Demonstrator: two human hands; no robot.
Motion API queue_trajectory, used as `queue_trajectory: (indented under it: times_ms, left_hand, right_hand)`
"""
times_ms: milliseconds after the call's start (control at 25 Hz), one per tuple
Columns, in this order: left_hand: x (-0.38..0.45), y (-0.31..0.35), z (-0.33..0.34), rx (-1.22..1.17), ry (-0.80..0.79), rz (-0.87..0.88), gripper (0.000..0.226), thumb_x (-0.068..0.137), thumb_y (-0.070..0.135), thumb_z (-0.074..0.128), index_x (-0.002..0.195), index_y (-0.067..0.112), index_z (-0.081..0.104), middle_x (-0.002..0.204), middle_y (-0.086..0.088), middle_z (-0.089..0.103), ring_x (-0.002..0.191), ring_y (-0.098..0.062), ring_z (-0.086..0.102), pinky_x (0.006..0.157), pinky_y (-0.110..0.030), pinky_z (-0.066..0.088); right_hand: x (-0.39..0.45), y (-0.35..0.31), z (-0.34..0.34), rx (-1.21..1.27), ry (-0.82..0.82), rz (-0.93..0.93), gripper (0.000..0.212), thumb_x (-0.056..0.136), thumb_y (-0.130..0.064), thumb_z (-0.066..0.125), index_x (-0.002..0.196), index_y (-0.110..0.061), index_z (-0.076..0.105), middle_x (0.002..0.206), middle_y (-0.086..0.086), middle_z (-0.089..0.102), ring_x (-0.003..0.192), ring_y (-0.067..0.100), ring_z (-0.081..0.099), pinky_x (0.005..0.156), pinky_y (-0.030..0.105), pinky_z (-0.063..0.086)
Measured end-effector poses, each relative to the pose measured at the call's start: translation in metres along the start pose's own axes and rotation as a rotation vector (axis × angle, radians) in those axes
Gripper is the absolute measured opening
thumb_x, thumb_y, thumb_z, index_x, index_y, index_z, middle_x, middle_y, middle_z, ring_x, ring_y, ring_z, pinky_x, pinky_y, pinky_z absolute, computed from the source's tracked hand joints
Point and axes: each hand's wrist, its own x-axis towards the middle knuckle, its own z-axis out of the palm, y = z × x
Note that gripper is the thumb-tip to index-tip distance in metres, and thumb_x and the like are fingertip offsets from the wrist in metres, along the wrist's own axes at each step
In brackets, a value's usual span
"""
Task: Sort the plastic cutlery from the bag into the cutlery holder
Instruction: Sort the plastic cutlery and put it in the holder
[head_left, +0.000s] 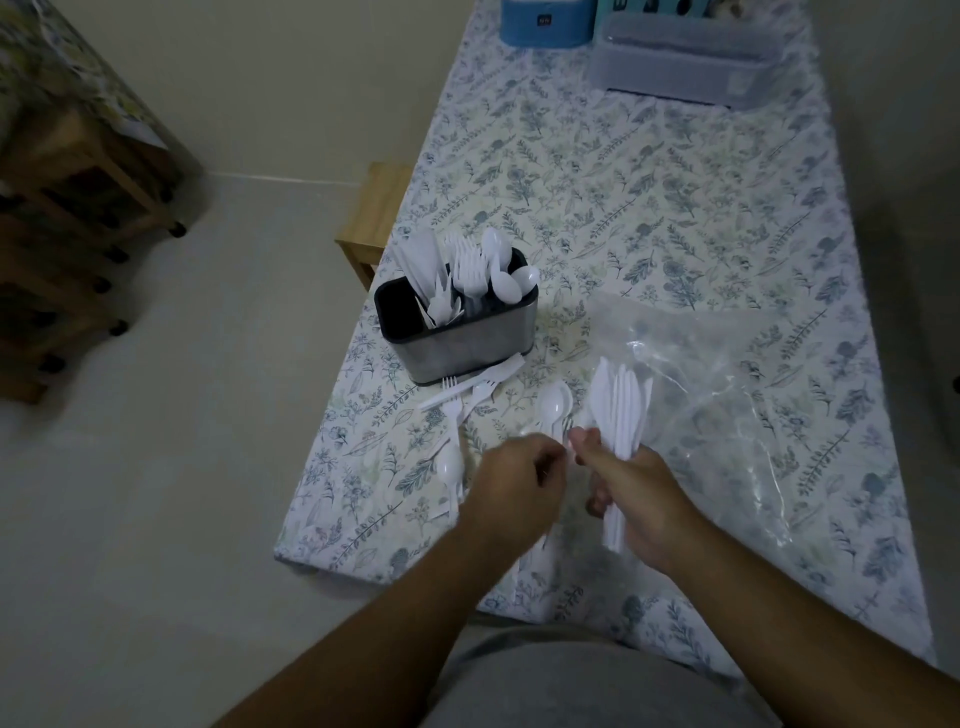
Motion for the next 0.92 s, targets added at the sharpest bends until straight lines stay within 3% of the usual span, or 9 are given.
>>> queue_trajectory:
  times_ms: [80, 160, 240, 320, 480, 600, 720, 840, 920]
  left_hand:
    - [-0.011, -0.004, 0.005, -0.006, -0.123, 0.073, 0.016, 0.097, 0.020, 0.058, 0.091, 0.020, 0.073, 0.079, 0.007, 0.071, 0.065, -0.004, 0.062, 0.067, -0.024, 0.055]
    - [-0.012, -0.020, -0.002, 0.035, -0.041, 0.029, 0.014, 0.097, 0.025, 0.058, 0.091, 0.022, 0.070, 0.079, 0.007, 0.066, 0.066, -0.005, 0.059, 0.067, -0.029, 0.054]
    - [-0.011, -0.045, -0.020, 0.109, 0.206, -0.154, 0.011, 0.093, 0.028, 0.062, 0.103, 0.024, 0.064, 0.092, 0.008, 0.060, 0.078, -0.005, 0.058, 0.070, -0.027, 0.055]
    - [-0.013, -0.069, -0.038, 0.166, 0.329, -0.338, 0.023, 0.087, 0.028, 0.065, 0.109, 0.024, 0.059, 0.099, 0.006, 0.057, 0.084, -0.008, 0.058, 0.071, -0.029, 0.056]
    - [-0.019, -0.094, -0.056, 0.092, 0.229, -0.601, 0.011, 0.091, 0.030, 0.062, 0.095, 0.019, 0.061, 0.086, 0.002, 0.065, 0.073, -0.009, 0.059, 0.061, -0.028, 0.053]
    - [-0.023, -0.091, -0.051, 0.160, 0.127, -0.557, 0.026, 0.085, 0.047, 0.070, 0.085, 0.022, 0.061, 0.079, 0.005, 0.066, 0.069, -0.008, 0.061, 0.055, -0.025, 0.045]
    - [-0.017, -0.083, -0.040, 0.271, 0.106, -0.479, 0.027, 0.083, 0.047, 0.072, 0.079, 0.022, 0.063, 0.072, 0.005, 0.065, 0.064, -0.012, 0.062, 0.060, -0.034, 0.056]
    - [-0.006, -0.076, -0.034, 0.198, 0.085, -0.427, 0.024, 0.086, 0.046, 0.066, 0.085, 0.021, 0.068, 0.075, 0.006, 0.068, 0.069, -0.013, 0.066, 0.069, -0.038, 0.061]
    - [-0.002, -0.069, -0.033, 0.176, 0.145, -0.405, 0.028, 0.087, 0.048, 0.065, 0.100, 0.024, 0.066, 0.088, 0.008, 0.069, 0.078, -0.011, 0.066, 0.072, -0.037, 0.060]
  right_hand:
    - [0.002, -0.001, 0.005, -0.076, 0.015, 0.025, 0.030, 0.087, -0.037, 0.078, 0.083, -0.009, 0.070, 0.054, 0.000, 0.052, 0.046, 0.013, 0.045, 0.052, 0.030, 0.041]
    - [0.005, 0.001, 0.006, -0.093, 0.048, 0.058, 0.032, 0.090, -0.036, 0.075, 0.082, -0.005, 0.071, 0.060, 0.004, 0.060, 0.046, 0.013, 0.047, 0.051, 0.029, 0.040]
    - [0.006, 0.002, 0.004, -0.076, 0.045, 0.090, 0.030, 0.091, -0.034, 0.073, 0.080, -0.006, 0.071, 0.065, 0.005, 0.061, 0.053, 0.016, 0.049, 0.051, 0.029, 0.038]
    - [0.008, 0.004, 0.001, -0.060, 0.018, 0.109, 0.029, 0.092, -0.034, 0.072, 0.077, -0.009, 0.069, 0.066, 0.006, 0.058, 0.058, 0.019, 0.051, 0.055, 0.030, 0.041]
    - [0.009, 0.011, 0.001, 0.023, -0.036, 0.131, 0.023, 0.095, -0.025, 0.070, 0.086, -0.004, 0.068, 0.063, 0.008, 0.055, 0.052, 0.022, 0.054, 0.056, 0.033, 0.049]
    - [0.006, 0.013, 0.003, 0.022, -0.067, 0.116, 0.011, 0.098, -0.013, 0.065, 0.099, -0.003, 0.069, 0.075, 0.013, 0.063, 0.054, 0.024, 0.056, 0.051, 0.030, 0.048]
    - [0.002, 0.013, 0.002, -0.070, -0.059, 0.087, 0.011, 0.098, -0.009, 0.064, 0.105, -0.007, 0.071, 0.078, 0.008, 0.065, 0.053, 0.018, 0.047, 0.047, 0.029, 0.041]
    - [0.001, 0.014, -0.002, -0.056, -0.025, 0.092, 0.011, 0.097, -0.009, 0.064, 0.105, -0.007, 0.071, 0.078, 0.007, 0.061, 0.052, 0.016, 0.043, 0.046, 0.028, 0.038]
    - [0.001, 0.014, -0.007, -0.026, 0.005, 0.098, 0.011, 0.096, -0.011, 0.066, 0.104, -0.006, 0.071, 0.075, 0.007, 0.057, 0.051, 0.016, 0.042, 0.046, 0.027, 0.037]
